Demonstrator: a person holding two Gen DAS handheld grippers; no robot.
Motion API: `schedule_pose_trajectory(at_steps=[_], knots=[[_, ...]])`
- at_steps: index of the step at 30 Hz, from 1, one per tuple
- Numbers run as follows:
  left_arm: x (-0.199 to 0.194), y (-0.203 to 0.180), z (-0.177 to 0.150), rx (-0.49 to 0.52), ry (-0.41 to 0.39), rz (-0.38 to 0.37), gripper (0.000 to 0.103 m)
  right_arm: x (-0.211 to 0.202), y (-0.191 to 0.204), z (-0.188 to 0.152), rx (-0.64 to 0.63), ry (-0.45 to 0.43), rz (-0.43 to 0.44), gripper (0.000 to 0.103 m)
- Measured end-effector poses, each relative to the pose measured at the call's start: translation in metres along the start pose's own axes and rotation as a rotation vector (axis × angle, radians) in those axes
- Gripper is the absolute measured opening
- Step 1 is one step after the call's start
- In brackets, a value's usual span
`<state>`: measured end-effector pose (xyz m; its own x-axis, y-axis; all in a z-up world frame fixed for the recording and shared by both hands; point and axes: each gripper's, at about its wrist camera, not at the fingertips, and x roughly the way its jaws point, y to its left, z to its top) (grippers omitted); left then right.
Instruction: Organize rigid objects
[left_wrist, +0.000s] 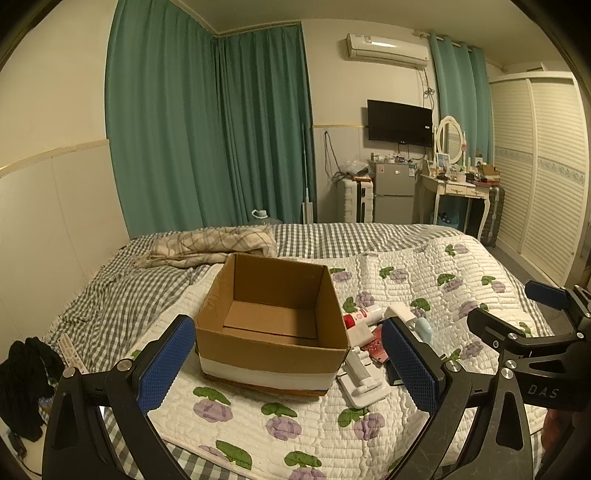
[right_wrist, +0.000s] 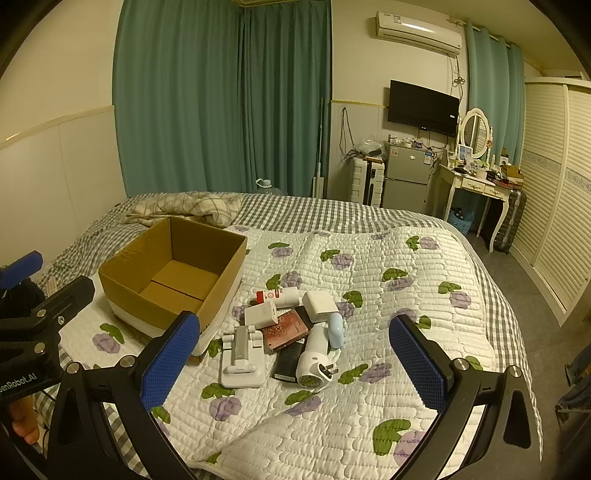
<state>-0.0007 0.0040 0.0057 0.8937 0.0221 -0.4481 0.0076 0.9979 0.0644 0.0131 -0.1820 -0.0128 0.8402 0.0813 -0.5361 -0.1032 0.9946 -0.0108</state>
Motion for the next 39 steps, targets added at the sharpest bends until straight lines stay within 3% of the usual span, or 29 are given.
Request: schedule_pose_trajectory(at_steps=[4,12,15,22,23,25,26,27,29,33,39], knots=[[0.002,0.006,0.008,0.034,-0.014,0.019,0.103,0.003,0.000,0.004,-0.021,-0.003,-0.009,0.103],[0.039,0.055,0.035,0.044,0.061,0.069,0.103,0.026,-0.015,0.022,-0.054,0.028,-0.019,0.103],[0.073,0.080,0.037,0.084,0.134,0.146,0.101,0.043,-0.023,0.022,-0.054,0.062,-0.021,0.103],[0.139,0.107,0.014,0.058,0.314,0.178,0.099,0.086,-0.034,0.013,-0.071,0.142,-0.044,0.103],[0.146,0.106,0.009,0.063,0.341,0.168,0.094,0.090,-0.035,0.011,-0.072,0.150,-0.043,0.103],[0.158,0.105,0.004,0.068,0.383,0.148,0.065,0.099,-0.037,0.008,-0.079,0.168,-0.038,0.103],[0.164,0.105,0.000,0.067,0.414,0.132,0.045,0.103,-0.037,0.006,-0.084,0.174,-0.039,0.103],[0.169,0.105,-0.001,0.065,0.435,0.119,0.037,0.107,-0.038,0.005,-0.089,0.181,-0.042,0.103],[0.178,0.104,-0.004,0.057,0.484,0.082,0.034,0.114,-0.040,0.002,-0.090,0.194,-0.046,0.103],[0.183,0.096,-0.001,0.101,0.514,0.058,0.010,0.130,-0.042,-0.004,-0.107,0.223,-0.058,0.103],[0.188,0.089,0.001,0.146,0.523,0.071,0.006,0.149,-0.051,-0.017,-0.085,0.281,-0.071,0.103]])
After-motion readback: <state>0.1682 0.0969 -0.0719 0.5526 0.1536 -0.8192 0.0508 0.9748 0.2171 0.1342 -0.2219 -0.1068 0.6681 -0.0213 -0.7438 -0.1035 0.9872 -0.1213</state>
